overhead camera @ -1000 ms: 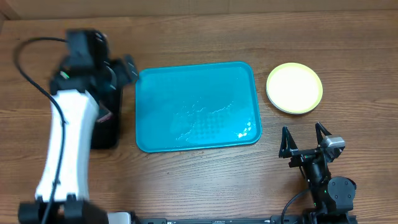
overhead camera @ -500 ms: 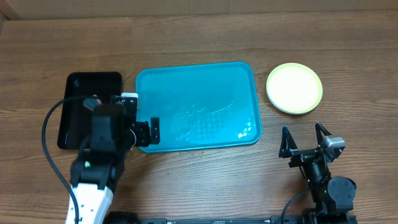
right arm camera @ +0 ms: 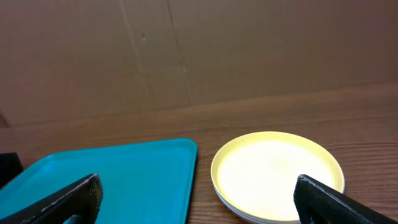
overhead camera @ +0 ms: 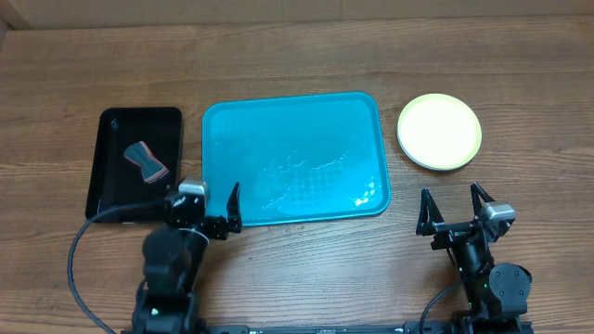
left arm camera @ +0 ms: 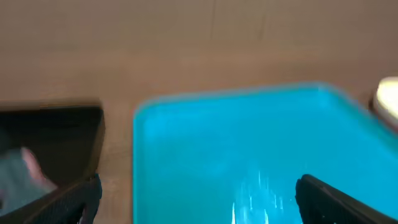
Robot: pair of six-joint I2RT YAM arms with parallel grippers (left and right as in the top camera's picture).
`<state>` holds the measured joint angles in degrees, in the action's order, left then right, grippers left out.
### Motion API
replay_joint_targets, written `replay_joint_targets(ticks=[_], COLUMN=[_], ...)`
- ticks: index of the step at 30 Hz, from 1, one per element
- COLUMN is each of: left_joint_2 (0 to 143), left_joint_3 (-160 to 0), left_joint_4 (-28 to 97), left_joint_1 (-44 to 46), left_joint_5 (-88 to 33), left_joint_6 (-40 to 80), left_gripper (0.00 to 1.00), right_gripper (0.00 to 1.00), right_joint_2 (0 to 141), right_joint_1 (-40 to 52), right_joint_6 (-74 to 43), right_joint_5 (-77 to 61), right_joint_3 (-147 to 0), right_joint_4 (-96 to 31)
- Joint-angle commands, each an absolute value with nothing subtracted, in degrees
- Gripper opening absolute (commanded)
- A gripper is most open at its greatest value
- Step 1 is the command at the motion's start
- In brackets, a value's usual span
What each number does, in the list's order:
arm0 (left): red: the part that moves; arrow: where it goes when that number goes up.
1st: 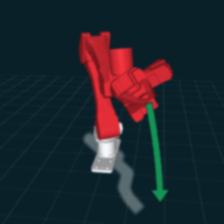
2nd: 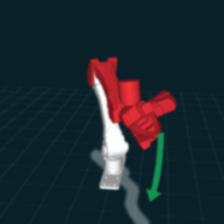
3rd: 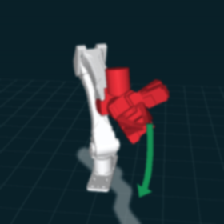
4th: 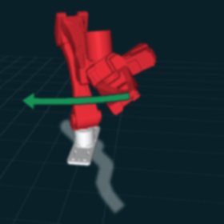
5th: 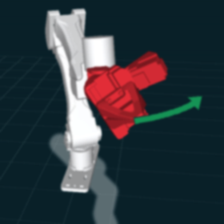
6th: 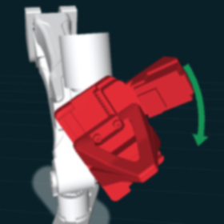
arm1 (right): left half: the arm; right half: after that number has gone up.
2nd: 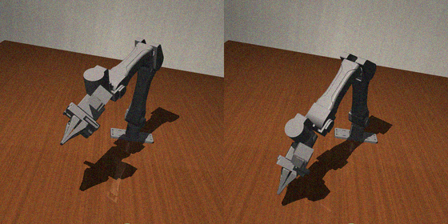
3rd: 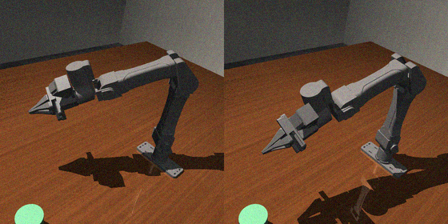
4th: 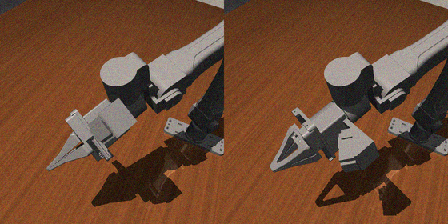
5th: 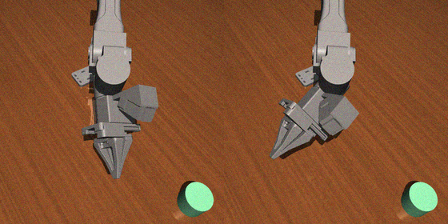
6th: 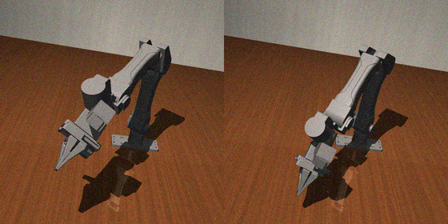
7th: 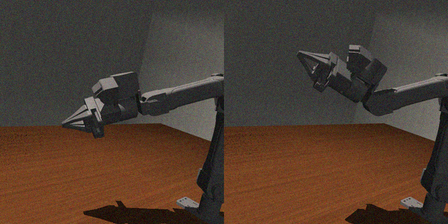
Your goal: Clean dirty plates on tray and stack at the side
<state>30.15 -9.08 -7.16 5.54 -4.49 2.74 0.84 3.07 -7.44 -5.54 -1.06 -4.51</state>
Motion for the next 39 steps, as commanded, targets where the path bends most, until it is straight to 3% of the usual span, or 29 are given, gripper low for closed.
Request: replay_joint_targets(ticks=[1,11,19,39], left_joint_2=[25.4,18.0,5.9,0.2], left_joint_3=[-3.2,-0.3,-0.3,-0.3], left_joint_4=[-12.5,-13.4,4.9,4.5], left_joint_1=[5.5,4.0,3.3,3.4], left_joint_5=[-4.0,-2.3,-0.9,-0.2], left_joint_6=[1.7,1.7,1.7,1.7], left_gripper=[1.0,1.0,1.0,1.0], right_gripper=[1.0,1.0,1.0,1.0], right_joint_2=[0.2,0.2,0.2,0.2], right_joint_1=[2.9,2.9,2.9,2.9], right_joint_6=[-7.3,-7.3,-7.3,-7.3], right_joint_5=[-5.0,-5.0,-5.0,-5.0], right_joint_3=[-0.4,-0.4,-0.4,-0.4], right_joint_4=[-4.3,-4.3,-4.3,-4.3])
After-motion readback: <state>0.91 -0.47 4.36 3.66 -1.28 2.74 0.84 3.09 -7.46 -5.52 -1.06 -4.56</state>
